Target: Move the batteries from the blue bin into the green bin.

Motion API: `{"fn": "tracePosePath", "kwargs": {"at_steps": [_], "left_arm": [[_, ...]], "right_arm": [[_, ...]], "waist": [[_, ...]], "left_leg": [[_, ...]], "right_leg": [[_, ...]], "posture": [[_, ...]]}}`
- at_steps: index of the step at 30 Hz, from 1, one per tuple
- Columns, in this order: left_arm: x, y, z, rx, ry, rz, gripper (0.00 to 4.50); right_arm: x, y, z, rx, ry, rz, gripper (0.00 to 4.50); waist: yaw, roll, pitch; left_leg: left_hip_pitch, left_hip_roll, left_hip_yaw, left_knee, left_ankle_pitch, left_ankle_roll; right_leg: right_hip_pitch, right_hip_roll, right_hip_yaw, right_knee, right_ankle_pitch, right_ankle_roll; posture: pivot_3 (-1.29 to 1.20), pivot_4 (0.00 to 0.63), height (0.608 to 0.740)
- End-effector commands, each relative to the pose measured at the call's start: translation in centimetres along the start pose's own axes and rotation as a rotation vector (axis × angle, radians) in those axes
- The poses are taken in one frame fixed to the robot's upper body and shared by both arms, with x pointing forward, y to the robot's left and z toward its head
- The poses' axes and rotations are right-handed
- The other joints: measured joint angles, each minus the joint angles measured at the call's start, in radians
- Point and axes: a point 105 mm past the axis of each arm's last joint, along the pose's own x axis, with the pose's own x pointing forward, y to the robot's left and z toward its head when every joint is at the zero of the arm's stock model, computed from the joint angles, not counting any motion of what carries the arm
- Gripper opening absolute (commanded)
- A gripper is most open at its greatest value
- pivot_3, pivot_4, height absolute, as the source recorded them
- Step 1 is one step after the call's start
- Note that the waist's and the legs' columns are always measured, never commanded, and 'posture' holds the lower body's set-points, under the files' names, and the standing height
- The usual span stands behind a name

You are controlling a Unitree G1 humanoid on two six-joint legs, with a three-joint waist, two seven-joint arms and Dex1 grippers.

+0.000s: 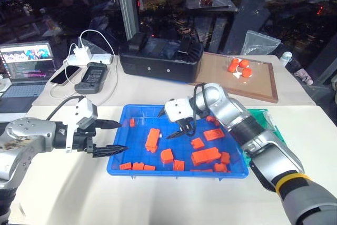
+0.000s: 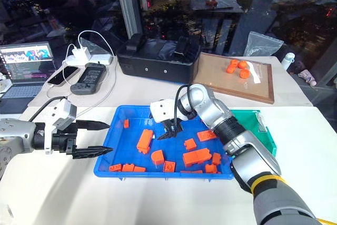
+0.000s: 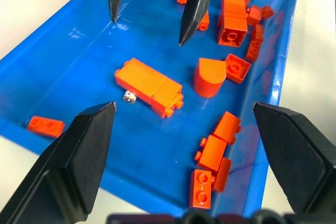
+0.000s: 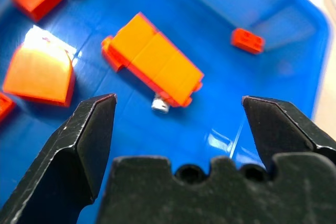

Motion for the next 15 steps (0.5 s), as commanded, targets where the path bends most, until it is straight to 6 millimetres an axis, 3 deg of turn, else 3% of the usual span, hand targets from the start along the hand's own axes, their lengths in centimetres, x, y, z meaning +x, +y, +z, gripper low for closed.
{"fn": "tracePosePath", "kwargs": {"at_steps": [1,9,15], "left_arm": [[-0.4,-0.5,0.9,0.034,-0.014,0.018,4.50],[-0.5,-1.0,0.5,0.017,-0.013,0.040,4.50],[-0.6,-1.3,0.3,0.012,-0.009,0.049,4.50]], "right_arm": [[0.7,-0.8,1.1,-0.163,0.002,0.055,4.43],[3.2,-1.0,2.0,-0.220,-0.024,0.124,4.43],[5.2,0.0,1.9,-0.198,-0.033,0.173,4.43]], "waist": [[-0.001,0.000,0.000],[-0.003,0.000,0.000],[-0.006,0.000,0.000]], "left_leg": [[0.000,0.000,0.000,0.000,0.000,0.000],[0.002,0.001,-0.001,-0.001,0.000,-0.001],[0.006,0.001,-0.001,-0.006,0.002,-0.009]], "right_leg": [[0.000,0.000,0.000,0.000,0.000,0.000],[-0.001,-0.001,-0.001,0.001,0.000,-0.001],[-0.001,-0.002,-0.001,0.001,0.000,-0.003]], "posture": [[0.00,0.150,0.740],[0.00,0.150,0.740],[0.00,0.150,0.740]]}}
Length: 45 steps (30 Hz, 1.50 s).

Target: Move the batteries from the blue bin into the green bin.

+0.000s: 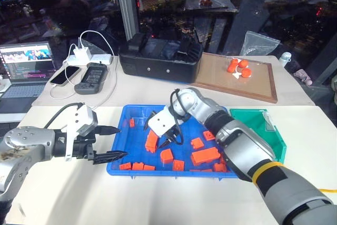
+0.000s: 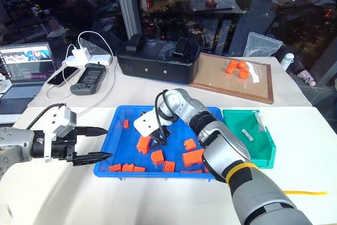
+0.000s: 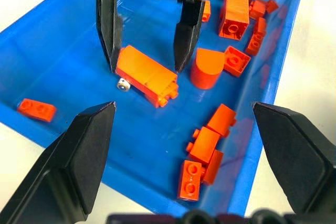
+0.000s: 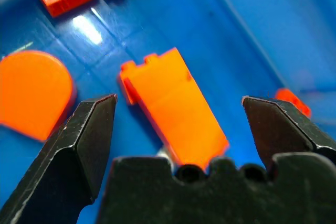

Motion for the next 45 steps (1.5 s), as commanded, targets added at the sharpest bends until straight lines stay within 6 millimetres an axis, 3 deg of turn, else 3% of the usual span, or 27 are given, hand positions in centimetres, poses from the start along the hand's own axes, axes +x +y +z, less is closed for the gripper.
{"fn": "tracePosePath", "kwargs": {"at_steps": [1,2,5,11,12,18,21,25,28,29,33,36,37,42,45], "left_arm": [[-0.3,-0.3,1.0,0.048,-0.016,0.012,4.50],[-0.2,-0.3,1.1,0.050,-0.019,0.011,4.50],[0.0,-0.3,1.3,0.055,-0.026,0.012,4.50],[0.2,-0.1,1.3,0.057,-0.024,0.009,4.50],[0.3,0.0,1.3,0.059,-0.024,0.006,4.50],[1.2,0.3,1.8,0.079,-0.032,-0.027,4.50],[1.7,0.5,2.0,0.089,-0.039,-0.051,4.50],[2.4,0.8,2.4,0.110,-0.044,-0.086,4.50],[2.5,1.1,2.6,0.120,-0.041,-0.098,4.50],[2.6,1.2,2.6,0.122,-0.041,-0.099,4.50],[2.8,1.4,2.5,0.133,-0.038,-0.112,4.50],[2.7,1.7,2.6,0.138,-0.039,-0.104,4.50],[2.7,1.7,2.6,0.139,-0.039,-0.103,4.50],[1.6,1.2,1.4,0.127,0.016,-0.097,4.50],[1.0,1.4,0.9,0.118,0.044,-0.073,4.50]], "right_arm": [[0.4,-0.2,0.1,-0.009,0.004,0.000,4.43],[0.6,-0.1,-0.1,0.004,0.006,0.003,4.43],[0.5,-0.2,-0.3,0.021,0.009,-0.011,3.69],[-1.5,-1.0,-0.2,0.032,0.001,-0.028,1.63],[-2.2,-1.1,-0.2,0.040,-0.009,-0.032,1.52],[-5.8,0.1,-1.2,0.124,-0.023,-0.022,1.52],[-7.3,1.8,-3.0,0.285,-0.019,-0.031,1.52],[-9.6,4.3,-6.9,0.529,0.095,-0.117,1.52],[-10.9,4.6,-8.4,0.620,0.141,-0.213,1.52],[-11.3,4.7,-8.8,0.641,0.160,-0.242,2.32],[-11.8,5.0,-9.3,0.674,0.191,-0.269,3.49],[-11.8,3.8,-8.6,0.648,0.171,-0.312,4.46],[-11.8,3.6,-8.4,0.642,0.168,-0.319,4.48],[-8.5,0.4,-3.5,0.604,-0.055,-0.305,4.48],[-6.2,-0.8,-2.7,0.606,-0.079,-0.339,4.48]], "waist": [[0.000,0.000,0.000],[-0.001,0.000,0.000],[-0.004,0.000,0.000],[-0.016,0.000,0.000],[-0.016,0.000,0.000],[-0.013,-0.001,0.000],[-0.010,-0.001,0.000],[-0.005,-0.001,0.000],[-0.008,-0.002,0.001],[-0.011,-0.002,0.001],[-0.021,-0.002,0.001],[-0.021,-0.002,0.001],[-0.021,-0.002,0.001],[-0.023,-0.002,0.001],[-0.021,-0.002,0.001]], "left_leg": [[0.000,0.000,0.000,-0.001,0.000,-0.001],[0.001,0.000,0.000,-0.001,0.000,-0.001],[0.001,0.000,-0.001,-0.002,-0.003,-0.007],[0.001,0.000,-0.001,-0.003,-0.003,-0.008],[0.001,0.000,-0.001,-0.003,-0.003,-0.008],[0.001,-0.001,-0.001,-0.003,-0.001,-0.007],[0.001,-0.002,-0.001,-0.003,0.002,-0.002],[0.001,-0.002,0.000,-0.003,0.003,-0.002],[0.000,-0.002,0.001,-0.003,0.003,-0.002],[0.000,-0.002,0.001,-0.003,0.003,-0.002],[0.000,-0.002,0.001,-0.005,0.003,-0.001],[0.000,-0.001,0.001,-0.006,0.003,-0.001],[0.000,-0.001,0.001,-0.006,0.003,-0.001],[0.000,-0.001,0.000,-0.006,0.003,-0.001],[0.001,0.000,0.000,-0.006,0.003,-0.001]], "right_leg": [[0.000,0.000,0.000,0.000,0.000,0.000],[0.000,0.000,0.000,0.000,0.000,-0.001],[0.000,0.000,0.000,0.000,-0.001,-0.001],[0.001,0.000,0.000,0.001,-0.001,-0.002],[0.002,0.000,0.000,0.001,-0.001,-0.002],[0.003,0.001,0.000,0.001,-0.001,-0.001],[0.003,0.001,-0.001,0.001,-0.001,-0.001],[0.003,0.001,0.000,0.000,-0.001,-0.001],[0.002,0.001,0.001,0.000,-0.001,-0.001],[0.001,0.001,0.001,0.000,-0.001,-0.001],[0.001,0.003,0.002,0.000,-0.001,-0.002],[0.001,0.004,0.003,0.000,-0.001,-0.002],[0.001,0.004,0.003,0.000,-0.001,-0.002],[0.001,0.004,0.003,0.000,-0.001,-0.002],[0.001,0.005,0.003,0.001,-0.001,-0.002]], "posture": [[0.00,0.150,0.740],[0.00,0.150,0.740],[0.00,0.150,0.740],[0.00,0.150,0.740],[0.00,0.150,0.740],[0.00,0.150,0.740],[0.00,0.150,0.740],[0.00,0.150,0.740],[0.00,0.150,0.740],[0.00,0.150,0.740],[0.00,0.150,0.740],[0.00,0.150,0.740],[0.00,0.150,0.740],[0.00,0.150,0.740],[0.00,0.150,0.740]]}}
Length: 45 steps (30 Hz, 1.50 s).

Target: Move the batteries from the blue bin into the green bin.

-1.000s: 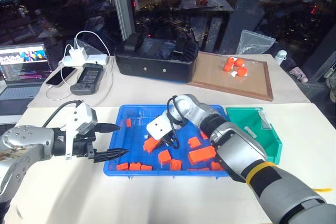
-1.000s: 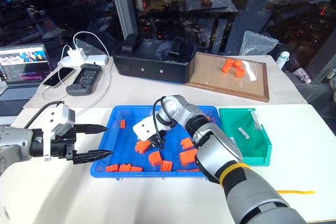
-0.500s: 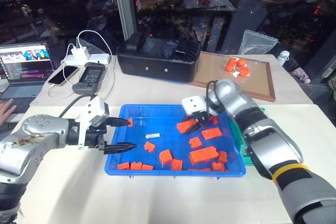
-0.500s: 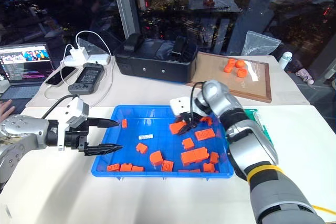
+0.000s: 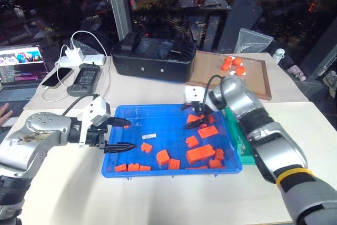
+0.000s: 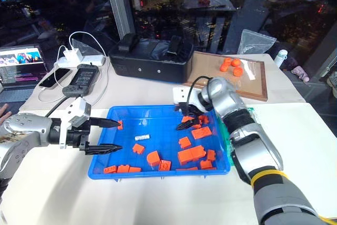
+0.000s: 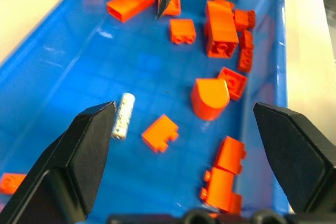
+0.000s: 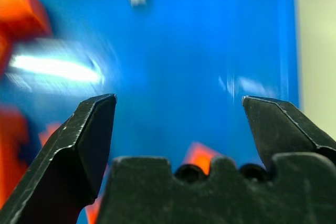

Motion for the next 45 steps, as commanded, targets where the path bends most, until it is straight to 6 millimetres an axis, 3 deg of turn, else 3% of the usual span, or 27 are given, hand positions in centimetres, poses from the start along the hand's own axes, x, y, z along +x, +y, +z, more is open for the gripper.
{"fn": "tracePosePath", "kwargs": {"at_steps": [1,10,13,16,22,24,27,31,36,41,45], "left_arm": [[-1.2,0.2,0.8,0.058,0.009,0.047,4.50],[-1.5,0.0,0.8,0.058,0.013,0.067,4.50],[-1.5,0.0,0.8,0.058,0.011,0.068,4.50],[-1.3,0.0,0.9,0.060,0.008,0.067,4.50],[-1.0,0.4,1.2,0.068,-0.007,0.058,4.50],[-0.9,0.5,1.4,0.071,-0.017,0.053,4.50],[-0.7,0.9,1.8,0.078,-0.039,0.046,4.50],[-0.1,1.4,2.8,0.087,-0.094,0.028,4.50],[1.2,2.1,4.5,0.099,-0.181,-0.025,4.50],[2.5,3.1,5.6,0.101,-0.226,-0.037,4.50],[3.5,3.9,5.9,0.113,-0.229,-0.033,4.50]], "right_arm": [[2.0,-0.3,1.7,-0.007,-0.050,-0.051,4.48],[5.5,-0.2,-1.0,0.061,0.016,-0.109,4.48],[6.5,0.6,-1.2,0.076,0.002,-0.082,3.83],[7.2,1.1,-1.3,0.087,-0.007,-0.068,2.77],[6.0,0.8,-0.7,0.063,-0.031,-0.083,0.74],[4.7,0.6,-0.4,0.060,-0.046,-0.089,0.25],[2.1,0.4,0.3,0.082,-0.090,-0.112,0.25],[-4.0,0.3,1.1,0.156,-0.171,-0.180,0.25],[-14.0,0.3,-2.5,0.246,-0.051,-0.421,0.25],[-20.2,1.8,-5.5,0.330,0.092,-0.603,0.25],[-22.4,4.1,-8.7,0.390,0.254,-0.671,0.25]], "waist": [[0.005,0.000,0.000],[0.028,-0.003,0.000],[0.026,-0.003,0.000],[0.019,-0.003,0.000],[0.010,-0.003,0.000],[0.013,-0.003,0.000],[0.018,-0.003,0.000],[0.027,-0.003,0.000],[0.048,-0.003,0.000],[0.039,-0.004,0.000],[0.034,-0.003,0.000]], "left_leg": [[0.000,0.000,0.000,0.000,0.000,0.000],[0.000,-0.001,0.001,0.002,0.001,-0.001],[-0.001,-0.001,0.001,0.000,0.001,-0.001],[0.000,0.000,0.001,-0.001,0.001,-0.001],[0.000,-0.001,0.000,-0.001,0.001,-0.001],[0.000,-0.001,0.000,-0.001,0.001,-0.001],[-0.001,-0.001,0.000,0.000,0.001,-0.001],[-0.002,-0.001,0.000,0.000,0.001,-0.001],[-0.004,-0.002,0.003,0.002,0.001,-0.001],[-0.006,-0.002,0.004,0.002,0.001,-0.001],[-0.006,-0.003,0.004,0.002,0.001,-0.001]], "right_leg": [[0.000,0.000,0.000,0.000,0.000,0.000],[-0.001,-0.005,-0.003,-0.003,0.000,0.000],[0.000,-0.004,-0.003,-0.002,0.000,0.000],[0.000,-0.003,-0.003,-0.001,0.000,-0.001],[0.000,-0.002,-0.003,0.000,0.000,-0.001],[0.000,-0.003,-0.003,0.000,0.000,-0.001],[0.000,-0.003,-0.003,-0.001,0.000,0.000],[-0.001,-0.002,-0.003,-0.001,0.000,0.000],[0.000,-0.003,-0.006,-0.003,0.000,0.000],[0.000,-0.003,-0.005,-0.006,0.000,0.001],[0.000,-0.003,-0.004,-0.006,0.000,0.001]], "posture": [[0.00,0.150,0.740],[0.00,0.150,0.740],[0.00,0.150,0.740],[0.00,0.150,0.740],[0.00,0.150,0.740],[0.00,0.150,0.740],[0.00,0.150,0.740],[0.00,0.150,0.740],[0.00,0.150,0.740],[0.00,0.150,0.740],[0.00,0.150,0.740]]}}
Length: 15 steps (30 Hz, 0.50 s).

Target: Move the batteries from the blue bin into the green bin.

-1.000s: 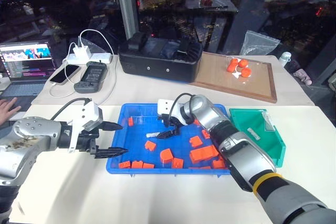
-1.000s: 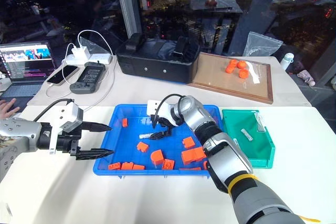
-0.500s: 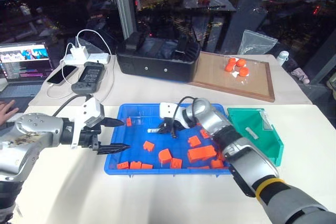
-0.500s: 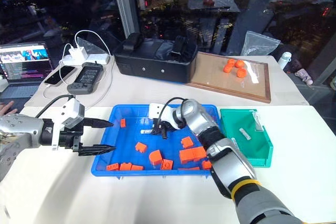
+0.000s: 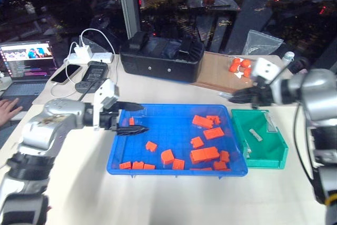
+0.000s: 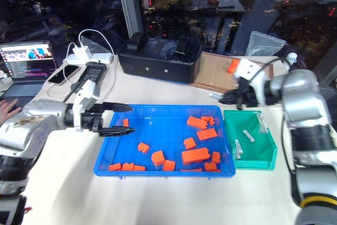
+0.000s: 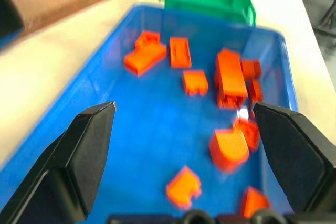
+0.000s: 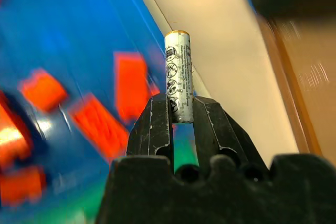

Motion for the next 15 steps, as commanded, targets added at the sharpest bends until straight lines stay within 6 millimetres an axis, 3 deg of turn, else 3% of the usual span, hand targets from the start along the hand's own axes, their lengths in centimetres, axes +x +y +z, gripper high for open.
{"fn": "tracePosePath", "kwargs": {"at_steps": [1,5,7,11,13,15], "left_arm": [[0.3,0.7,0.4,0.037,0.004,0.013,4.50],[0.7,1.2,0.6,0.028,-0.004,0.031,4.50],[0.7,1.3,0.6,0.025,-0.005,0.035,4.50],[0.7,1.1,-0.6,0.014,0.067,0.049,4.50],[0.7,1.0,-0.7,0.009,0.065,0.057,4.50],[0.5,1.3,-0.3,0.017,0.036,0.085,4.50]], "right_arm": [[-1.8,-0.4,-1.2,-0.013,0.056,-0.089,0.25],[-0.8,1.6,-4.3,0.030,0.141,-0.068,0.25],[-0.4,2.0,-4.9,0.040,0.148,-0.068,0.25],[0.2,2.9,-5.4,0.040,0.155,-0.041,2.04],[0.1,2.9,-5.3,0.035,0.154,-0.038,2.39],[-0.6,2.5,-4.8,0.034,0.141,-0.055,3.15]], "waist": [[-0.005,0.000,0.000],[-0.010,0.000,0.000],[-0.008,0.001,0.000],[-0.006,0.002,0.000],[-0.005,0.002,0.000],[-0.003,0.002,0.000]], "left_leg": [[0.000,0.000,0.000,0.000,0.000,0.000],[0.001,0.001,-0.003,0.000,0.000,0.001],[0.001,0.000,-0.003,0.001,0.000,0.001],[0.001,0.000,-0.004,0.003,0.000,0.001],[0.001,0.000,-0.004,0.004,0.000,0.001],[0.001,0.000,-0.004,0.004,0.000,0.001]], "right_leg": [[0.000,0.000,0.000,0.000,0.000,0.000],[0.000,0.002,0.003,0.000,0.000,0.001],[0.000,0.002,0.003,0.000,0.000,0.001],[0.001,0.002,0.004,0.000,0.001,0.003],[0.001,0.002,0.004,0.000,0.001,0.004],[0.001,0.002,0.004,0.000,0.001,0.004]], "posture": [[0.00,0.150,0.740],[0.00,0.150,0.740],[0.00,0.150,0.740],[0.00,0.150,0.740],[0.00,0.150,0.740],[0.00,0.150,0.740]]}}
